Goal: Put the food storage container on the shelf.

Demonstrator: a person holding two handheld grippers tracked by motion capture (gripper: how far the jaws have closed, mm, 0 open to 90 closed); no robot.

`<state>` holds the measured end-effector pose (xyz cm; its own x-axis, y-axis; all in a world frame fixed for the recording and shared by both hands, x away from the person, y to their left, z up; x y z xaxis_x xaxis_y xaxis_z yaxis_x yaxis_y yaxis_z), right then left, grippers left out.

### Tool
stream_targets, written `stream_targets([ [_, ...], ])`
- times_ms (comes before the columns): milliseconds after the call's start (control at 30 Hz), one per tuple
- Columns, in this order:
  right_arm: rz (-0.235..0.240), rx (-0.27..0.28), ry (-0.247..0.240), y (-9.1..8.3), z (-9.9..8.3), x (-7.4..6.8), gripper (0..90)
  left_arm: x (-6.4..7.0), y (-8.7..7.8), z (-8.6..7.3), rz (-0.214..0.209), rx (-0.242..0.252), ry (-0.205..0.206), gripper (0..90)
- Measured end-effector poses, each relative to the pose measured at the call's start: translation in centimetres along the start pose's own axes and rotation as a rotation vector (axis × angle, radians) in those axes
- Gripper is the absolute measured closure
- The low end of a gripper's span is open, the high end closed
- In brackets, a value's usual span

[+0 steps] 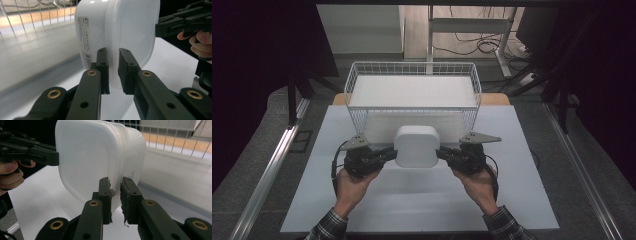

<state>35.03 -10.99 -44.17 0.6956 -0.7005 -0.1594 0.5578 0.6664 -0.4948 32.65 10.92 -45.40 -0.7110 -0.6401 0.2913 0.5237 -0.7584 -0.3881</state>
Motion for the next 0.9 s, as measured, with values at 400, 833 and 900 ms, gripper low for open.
stream_targets([
  [400, 0.002, 0.053, -0.033, -0.1, 5.6, 0.2, 78.5, -0.9, -1.5, 4.9, 0.013, 0.057, 0.015, 80.1],
  [833, 0.0, 0.096, -0.052, -0.2, 10.9, 0.3, 78.4, -2.2, -2.7, 9.5, 0.021, 0.09, 0.031, 80.0],
  [900, -0.002, 0.101, -0.05, 0.0, 11.7, 0.4, 78.4, -2.5, -2.8, 10.1, 0.023, 0.095, 0.03, 80.0],
])
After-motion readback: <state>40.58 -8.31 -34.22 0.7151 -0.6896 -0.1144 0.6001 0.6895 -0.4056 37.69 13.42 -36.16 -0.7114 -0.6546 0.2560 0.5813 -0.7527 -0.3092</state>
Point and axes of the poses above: each handheld gripper's, and its own axes: y roughly forward along the jaws, z roughly out of its top, x roughly to its right, the point moved 7 cm from there along y, roughly forward along the jaws, and after that the axes turned 4 degrees about -z, right-handed, at the moved point
